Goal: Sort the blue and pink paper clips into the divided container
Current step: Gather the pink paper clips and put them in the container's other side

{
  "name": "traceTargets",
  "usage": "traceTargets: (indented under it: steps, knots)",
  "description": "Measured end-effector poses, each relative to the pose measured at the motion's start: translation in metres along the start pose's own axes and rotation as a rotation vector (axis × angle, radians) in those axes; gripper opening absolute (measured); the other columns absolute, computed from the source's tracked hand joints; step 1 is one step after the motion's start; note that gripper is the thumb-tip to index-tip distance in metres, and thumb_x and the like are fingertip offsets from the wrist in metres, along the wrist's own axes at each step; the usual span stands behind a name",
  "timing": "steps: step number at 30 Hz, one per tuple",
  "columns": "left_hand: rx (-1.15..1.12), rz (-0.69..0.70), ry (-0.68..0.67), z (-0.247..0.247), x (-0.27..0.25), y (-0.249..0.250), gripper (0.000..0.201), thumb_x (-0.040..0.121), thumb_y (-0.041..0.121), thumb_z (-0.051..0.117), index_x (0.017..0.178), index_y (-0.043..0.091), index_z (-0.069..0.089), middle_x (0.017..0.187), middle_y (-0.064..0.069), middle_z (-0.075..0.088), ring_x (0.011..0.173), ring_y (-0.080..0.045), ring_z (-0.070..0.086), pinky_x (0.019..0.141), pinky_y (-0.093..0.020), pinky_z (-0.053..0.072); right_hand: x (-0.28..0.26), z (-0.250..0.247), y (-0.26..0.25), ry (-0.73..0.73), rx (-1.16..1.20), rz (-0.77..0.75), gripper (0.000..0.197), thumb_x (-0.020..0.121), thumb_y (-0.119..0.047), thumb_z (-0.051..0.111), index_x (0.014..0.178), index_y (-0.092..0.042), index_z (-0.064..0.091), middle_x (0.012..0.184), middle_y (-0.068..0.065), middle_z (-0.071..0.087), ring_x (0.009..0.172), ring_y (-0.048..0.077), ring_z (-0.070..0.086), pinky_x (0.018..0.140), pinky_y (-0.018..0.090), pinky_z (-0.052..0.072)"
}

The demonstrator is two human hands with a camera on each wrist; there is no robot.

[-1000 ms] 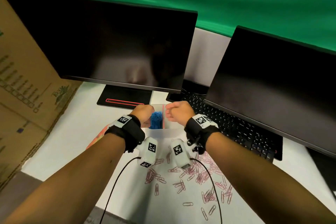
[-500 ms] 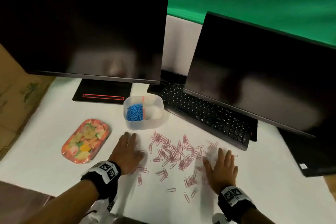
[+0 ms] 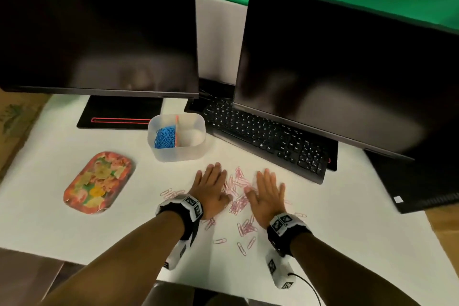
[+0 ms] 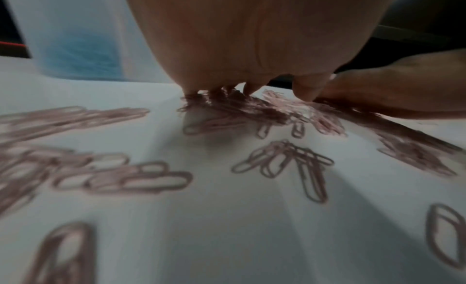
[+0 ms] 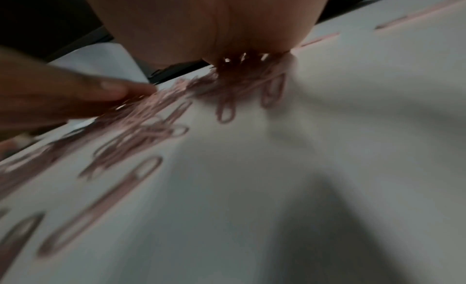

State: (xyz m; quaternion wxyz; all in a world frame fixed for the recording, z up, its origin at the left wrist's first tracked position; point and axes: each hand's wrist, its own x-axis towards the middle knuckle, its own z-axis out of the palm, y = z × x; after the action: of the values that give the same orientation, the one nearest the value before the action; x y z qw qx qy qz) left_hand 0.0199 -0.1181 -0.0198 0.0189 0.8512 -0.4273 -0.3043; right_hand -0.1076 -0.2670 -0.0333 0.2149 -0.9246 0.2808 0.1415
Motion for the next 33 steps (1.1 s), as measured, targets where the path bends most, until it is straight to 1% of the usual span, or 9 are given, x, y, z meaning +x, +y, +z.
traceTargets:
  steps: [5, 9, 12, 14, 16, 21, 25, 30, 33]
  knots:
    - [0.117, 0.205, -0.054, 0.014, -0.013, 0.012, 0.084, 0.081, 0.061, 0.002, 0.152, 0.016, -0.006, 0.16, -0.005, -0.014, 0.147, -0.022, -0.015, 0.12, -0.045, -0.005, -0.023, 0.01, -0.017, -0.147, -0.048, -0.226, 0.072, 0.091, -0.061, -0.003, 0.15, -0.022, -0.014, 0.153, -0.001, -0.027, 0.142, 0.018, -0.027, 0.12, 0.048, -0.007]
    - [0.054, 0.262, 0.044, 0.013, -0.037, -0.011, 0.072, 0.093, 0.049, 0.025, 0.152, 0.02, -0.003, 0.159, 0.001, -0.013, 0.146, -0.017, -0.015, 0.121, -0.044, -0.002, -0.044, 0.005, -0.002, -0.052, 0.063, -0.268, 0.063, 0.098, -0.052, 0.012, 0.15, -0.028, -0.015, 0.156, -0.005, -0.024, 0.144, 0.013, -0.025, 0.121, 0.041, -0.006]
    - [-0.088, -0.086, 0.191, 0.009, -0.062, -0.046, 0.075, 0.093, 0.053, 0.026, 0.152, 0.019, -0.008, 0.156, -0.002, -0.021, 0.145, -0.023, -0.02, 0.12, -0.045, -0.003, -0.06, -0.001, 0.038, 0.152, 0.143, 0.056, 0.07, 0.094, -0.06, 0.011, 0.149, -0.027, -0.016, 0.157, -0.003, -0.023, 0.144, 0.015, -0.024, 0.12, 0.042, -0.009]
    - [-0.18, -0.334, 0.201, 0.011, -0.076, -0.065, 0.08, 0.095, 0.055, 0.03, 0.152, 0.014, -0.009, 0.158, -0.01, -0.018, 0.146, -0.028, -0.016, 0.12, -0.046, 0.0, -0.069, 0.0, 0.062, 0.139, 0.126, 0.242, 0.077, 0.089, -0.068, 0.006, 0.145, -0.024, -0.024, 0.157, 0.002, -0.025, 0.143, 0.018, -0.026, 0.119, 0.046, -0.01]
    - [-0.216, -0.404, 0.192, 0.02, -0.083, -0.07, 0.086, 0.093, 0.059, 0.033, 0.152, 0.011, -0.007, 0.159, -0.012, -0.015, 0.147, -0.029, -0.013, 0.12, -0.048, 0.002, -0.073, 0.007, 0.074, 0.103, 0.063, 0.303, 0.081, 0.082, -0.072, -0.001, 0.141, -0.023, -0.029, 0.157, 0.005, -0.026, 0.142, 0.019, -0.028, 0.119, 0.046, -0.011]
    - [-0.179, -0.217, 0.137, 0.043, -0.072, -0.036, 0.091, 0.09, 0.068, 0.022, 0.148, 0.013, -0.021, 0.153, -0.008, -0.033, 0.14, -0.024, -0.032, 0.116, -0.045, -0.015, -0.059, 0.015, 0.035, 0.048, -0.004, 0.146, 0.079, 0.088, -0.067, -0.002, 0.144, -0.017, -0.027, 0.153, 0.006, -0.031, 0.142, 0.023, -0.028, 0.117, 0.046, -0.014]
    - [-0.147, -0.03, 0.061, 0.043, -0.055, 0.002, 0.09, 0.089, 0.064, 0.022, 0.148, 0.012, -0.021, 0.153, -0.008, -0.032, 0.139, -0.023, -0.034, 0.116, -0.044, -0.018, -0.045, 0.021, -0.01, -0.041, -0.001, -0.028, 0.074, 0.095, -0.059, 0.005, 0.147, -0.014, -0.023, 0.152, 0.006, -0.032, 0.141, 0.023, -0.03, 0.115, 0.043, -0.018]
    - [-0.181, 0.128, 0.077, 0.034, -0.062, 0.004, 0.094, 0.089, 0.051, 0.049, 0.15, 0.017, -0.013, 0.152, 0.004, -0.024, 0.144, -0.017, -0.021, 0.12, -0.034, -0.006, -0.039, 0.011, -0.03, -0.172, 0.177, -0.219, 0.066, 0.101, -0.039, 0.022, 0.15, -0.018, -0.017, 0.156, 0.001, -0.026, 0.142, 0.013, -0.027, 0.12, 0.036, -0.011]
    - [-0.139, -0.011, 0.16, 0.031, -0.079, -0.025, 0.102, 0.08, 0.043, 0.061, 0.151, 0.022, -0.009, 0.159, -0.001, -0.008, 0.147, -0.026, 0.005, 0.119, -0.035, 0.018, -0.019, -0.012, -0.022, -0.084, 0.277, -0.163, 0.069, 0.1, -0.029, 0.033, 0.152, -0.019, -0.011, 0.155, -0.006, -0.023, 0.143, 0.01, -0.02, 0.118, 0.03, -0.006]
